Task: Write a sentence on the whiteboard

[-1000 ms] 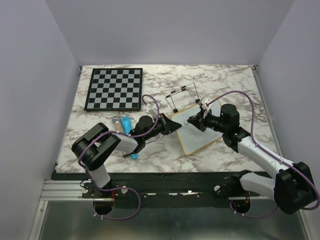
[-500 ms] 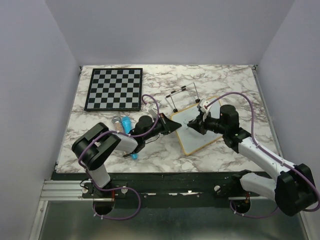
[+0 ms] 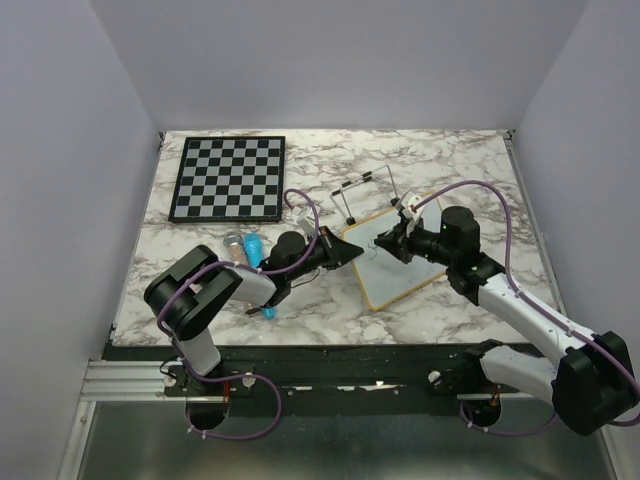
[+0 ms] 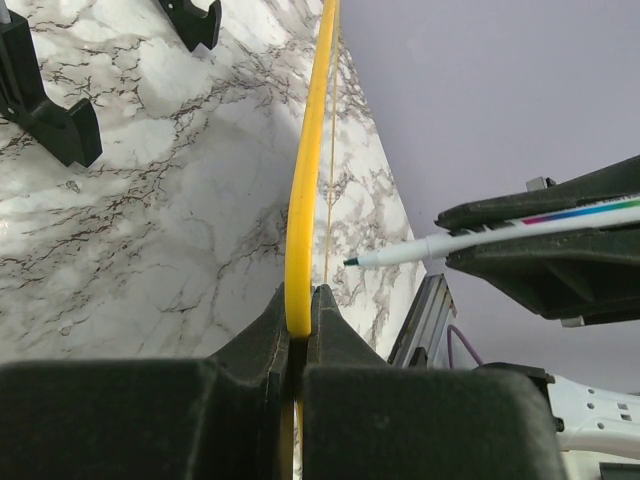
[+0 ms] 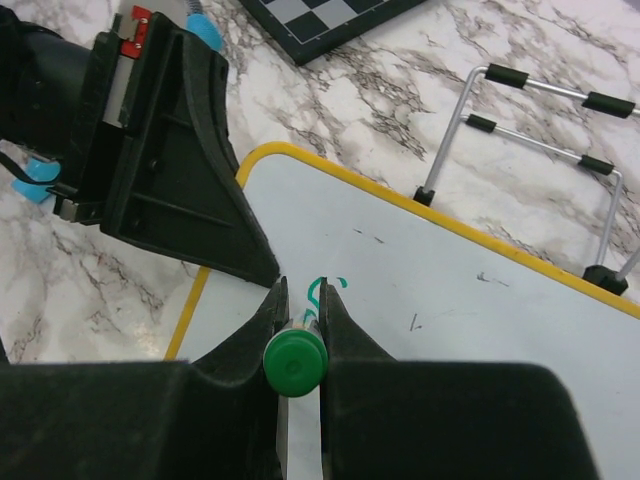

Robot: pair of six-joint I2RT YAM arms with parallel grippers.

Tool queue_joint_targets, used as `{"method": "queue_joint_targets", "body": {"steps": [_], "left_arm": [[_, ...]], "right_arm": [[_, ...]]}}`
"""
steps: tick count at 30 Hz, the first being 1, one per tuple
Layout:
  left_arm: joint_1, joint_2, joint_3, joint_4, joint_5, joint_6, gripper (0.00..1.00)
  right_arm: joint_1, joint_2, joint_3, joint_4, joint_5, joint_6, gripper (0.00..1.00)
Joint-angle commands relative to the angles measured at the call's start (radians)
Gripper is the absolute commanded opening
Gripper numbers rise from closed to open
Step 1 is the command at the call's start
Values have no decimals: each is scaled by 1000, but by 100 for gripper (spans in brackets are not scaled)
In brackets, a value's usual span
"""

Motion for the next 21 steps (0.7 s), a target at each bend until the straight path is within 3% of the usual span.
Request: {"method": "queue_joint_targets", "body": {"steps": [1, 12, 21], "left_arm": [[6, 14, -8, -12, -20, 55, 0], [4, 14, -10, -11, -17, 56, 0], [4, 17, -10, -8, -14, 55, 0]], "right_arm": [[-17, 1, 22, 22, 100, -4, 1], [-17, 58, 31, 52, 105, -6, 1], [-28, 53, 26, 80, 234, -10, 1]]}}
